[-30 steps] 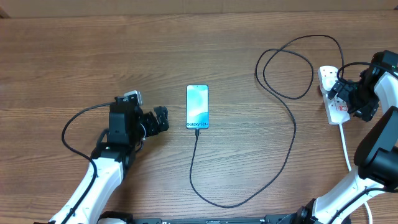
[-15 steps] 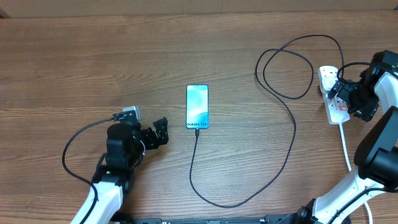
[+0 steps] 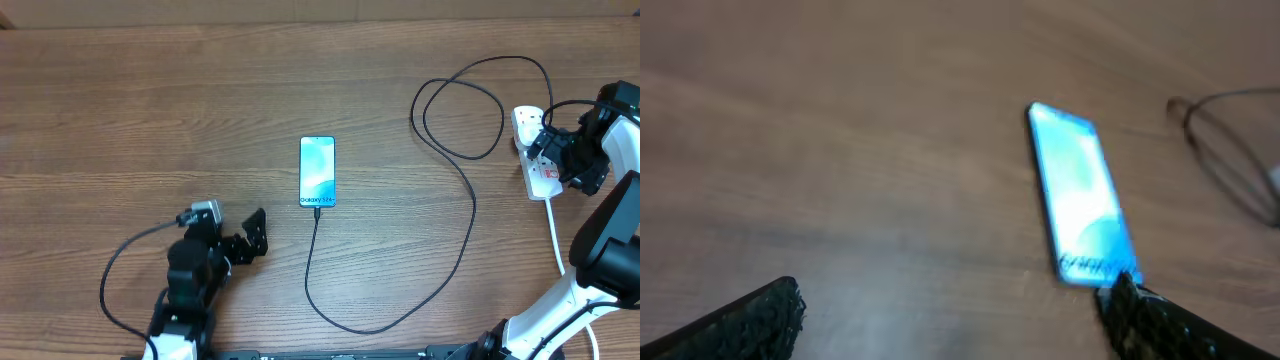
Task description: Plug charger to phone and switch on socket
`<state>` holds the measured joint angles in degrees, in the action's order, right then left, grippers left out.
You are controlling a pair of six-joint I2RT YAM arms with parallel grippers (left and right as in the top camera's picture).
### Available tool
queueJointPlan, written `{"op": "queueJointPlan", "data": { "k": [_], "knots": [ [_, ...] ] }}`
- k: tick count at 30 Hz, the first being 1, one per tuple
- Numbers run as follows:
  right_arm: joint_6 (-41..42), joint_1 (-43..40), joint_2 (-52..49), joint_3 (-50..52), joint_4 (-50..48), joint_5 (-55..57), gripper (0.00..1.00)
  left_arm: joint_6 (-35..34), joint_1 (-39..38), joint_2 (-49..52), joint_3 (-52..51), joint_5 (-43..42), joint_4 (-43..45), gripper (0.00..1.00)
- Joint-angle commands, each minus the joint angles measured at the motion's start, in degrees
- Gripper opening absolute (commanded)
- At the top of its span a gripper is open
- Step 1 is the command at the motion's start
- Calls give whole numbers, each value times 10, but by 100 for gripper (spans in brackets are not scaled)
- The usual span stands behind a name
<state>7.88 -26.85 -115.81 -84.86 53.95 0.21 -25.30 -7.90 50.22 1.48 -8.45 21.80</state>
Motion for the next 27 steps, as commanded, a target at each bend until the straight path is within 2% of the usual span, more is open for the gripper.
{"op": "queueJointPlan", "data": {
  "k": [1,7,13,17,21,27],
  "knots": [
    [-1,2,2,-14,-3,-3,100,9,-4,-20,-12,14,-1,99],
    [-1,2,2,-14,-3,-3,100,17,-4,-65,-12,14,-22,99],
    [-1,2,2,-14,-3,-3,100,35,-4,-154,-12,14,-103,100],
    [-1,2,2,-14,-3,-3,100,54,-4,-247,-12,15,-180,100],
    [-1,2,2,-14,-3,-3,100,82,-4,-351,-12,15,-261,100],
    [-1,2,2,-14,-3,-3,100,167,-4,-471,-12,15,-258,100]
  ]
}}
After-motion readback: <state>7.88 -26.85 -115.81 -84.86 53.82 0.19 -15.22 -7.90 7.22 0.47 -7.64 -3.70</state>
